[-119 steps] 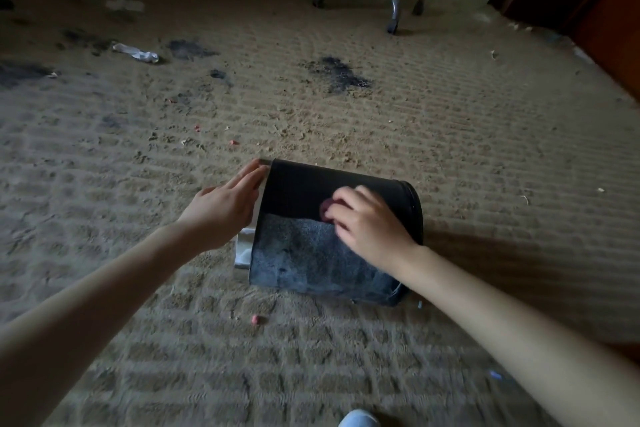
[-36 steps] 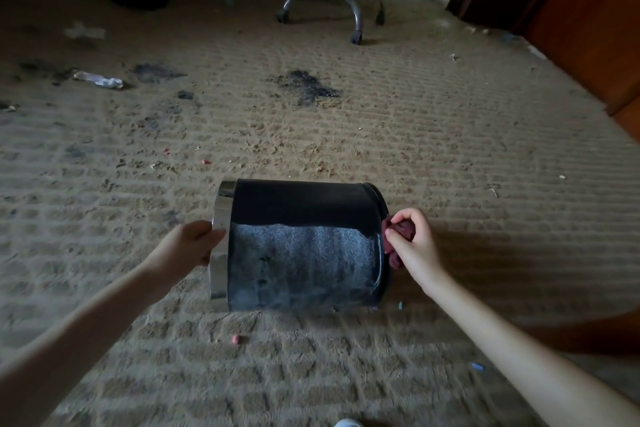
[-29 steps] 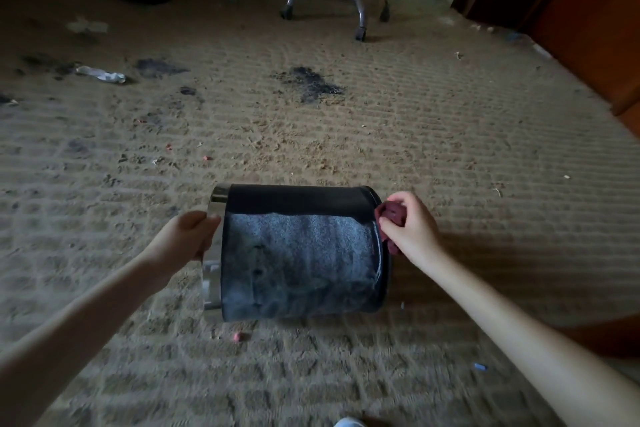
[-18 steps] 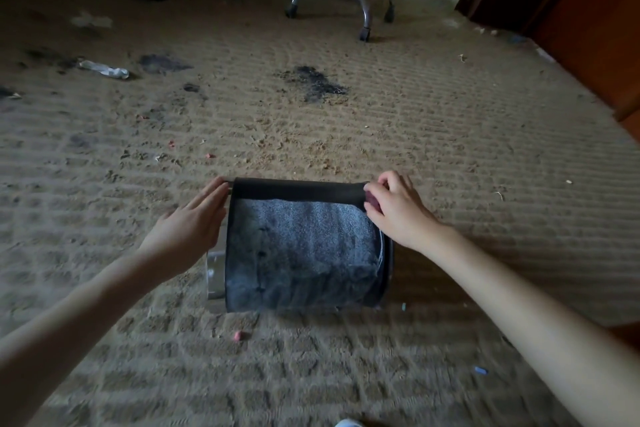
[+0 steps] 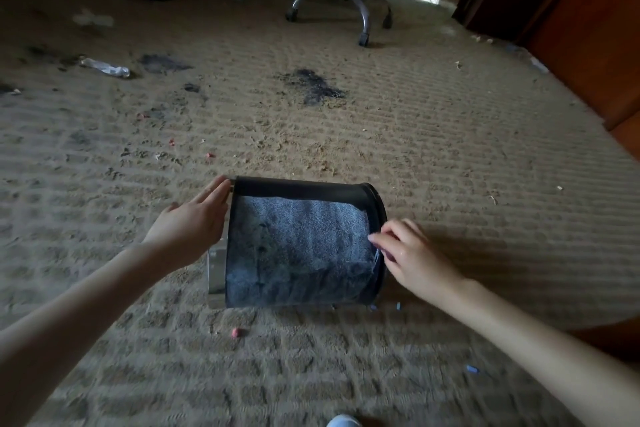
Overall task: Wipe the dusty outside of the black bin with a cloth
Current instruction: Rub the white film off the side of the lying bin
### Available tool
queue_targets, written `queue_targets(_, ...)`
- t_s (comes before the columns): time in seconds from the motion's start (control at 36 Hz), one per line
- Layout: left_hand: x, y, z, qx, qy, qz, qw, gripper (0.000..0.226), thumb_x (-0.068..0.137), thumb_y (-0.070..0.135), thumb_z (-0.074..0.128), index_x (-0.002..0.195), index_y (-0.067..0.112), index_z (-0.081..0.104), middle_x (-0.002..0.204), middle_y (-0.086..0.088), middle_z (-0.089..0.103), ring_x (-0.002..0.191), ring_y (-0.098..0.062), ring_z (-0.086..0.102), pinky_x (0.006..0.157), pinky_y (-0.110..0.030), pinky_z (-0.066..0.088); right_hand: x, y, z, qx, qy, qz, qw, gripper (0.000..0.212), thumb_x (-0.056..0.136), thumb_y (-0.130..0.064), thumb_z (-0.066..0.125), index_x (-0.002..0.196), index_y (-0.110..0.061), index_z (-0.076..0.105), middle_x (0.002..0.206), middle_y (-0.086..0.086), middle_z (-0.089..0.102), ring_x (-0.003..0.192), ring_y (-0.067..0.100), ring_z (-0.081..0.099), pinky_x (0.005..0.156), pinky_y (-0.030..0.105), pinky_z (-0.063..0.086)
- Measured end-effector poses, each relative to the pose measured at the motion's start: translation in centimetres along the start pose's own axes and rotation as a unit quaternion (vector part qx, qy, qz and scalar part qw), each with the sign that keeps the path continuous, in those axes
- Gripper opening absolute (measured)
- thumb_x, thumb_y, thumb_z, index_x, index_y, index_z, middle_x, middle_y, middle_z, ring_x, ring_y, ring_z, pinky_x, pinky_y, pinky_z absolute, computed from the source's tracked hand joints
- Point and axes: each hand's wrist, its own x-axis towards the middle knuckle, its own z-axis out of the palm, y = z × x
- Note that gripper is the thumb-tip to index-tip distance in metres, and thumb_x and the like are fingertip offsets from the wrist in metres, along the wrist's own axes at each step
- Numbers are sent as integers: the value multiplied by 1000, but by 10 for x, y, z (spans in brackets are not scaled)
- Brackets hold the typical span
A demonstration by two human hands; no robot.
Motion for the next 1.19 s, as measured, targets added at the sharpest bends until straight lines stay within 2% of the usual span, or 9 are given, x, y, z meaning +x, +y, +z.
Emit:
queue_targets(0.08,1,-1,3,-3,9,5,1000,53,99,36,20,149,30,5,152,23,-4,116,-19,55,101,-49,40,25,7,-11,25,13,41,999,48,70,7,72,116,-2,60,107,13,62,101,30,55,92,39,46)
queue_targets(0.14,0,-1,4,2,15,7,1000,53,99,36,19,149,30,5,152,22,-4,121,-17,51,104,-47,37,48,10,-15,50,38,78,995,38,76,5,67,113,-2,60,111,12,61,105,29,53,95,35,41)
queue_targets(0.28,-1,-3,3,43,40,17,998,52,99,39,16,149,33,4,152,22,-2,123,-16,50,100,-40,39,77,8,-5,81,18,115,990,20,83,3,58,101,-3,66,103,9,60,102,25,51,88,24,35)
queue_targets(0.39,-1,-6,4,73,59,41,995,53,98,40,12,149,30,4,152,17,0,138,-11,28,106,-38,30,46,1,1,68,57,78,993,23,71,11,68,91,0,68,94,11,64,94,30,58,86,26,37)
queue_targets(0.61,-2,-5,7,56,62,35,996,53,98,37,16,149,28,7,154,15,3,137,-14,31,106,-39,31,-18,-6,8,42,8,-32,999,34,63,4,80,94,-5,69,95,3,64,94,13,50,87,20,44)
queue_targets(0.83,-7,0,5,55,72,28,995,52,99,35,20,149,30,9,153,19,3,127,-18,47,101,-39,36,65,8,-13,130,89,76,985,19,76,12,63,91,0,68,95,11,62,92,28,57,85,30,45)
queue_targets(0.94,-2,-2,3,70,77,39,994,52,98,38,15,149,30,8,152,19,3,136,-12,33,104,-38,34,64,2,3,115,81,67,988,20,72,14,64,87,1,68,90,12,64,88,30,58,84,41,50)
queue_targets(1.08,0,-6,7,81,77,42,993,52,98,40,14,149,30,8,153,15,5,139,-11,25,105,-39,32,24,-3,15,82,97,17,992,26,64,14,72,86,0,68,89,9,65,90,23,54,85,24,42)
queue_targets(1.19,-1,-5,7,76,76,35,994,52,98,39,14,149,30,7,154,15,4,140,-11,23,108,-39,29,-12,-8,20,66,41,-44,996,29,64,8,77,90,-2,69,93,7,65,94,18,51,88,24,44)
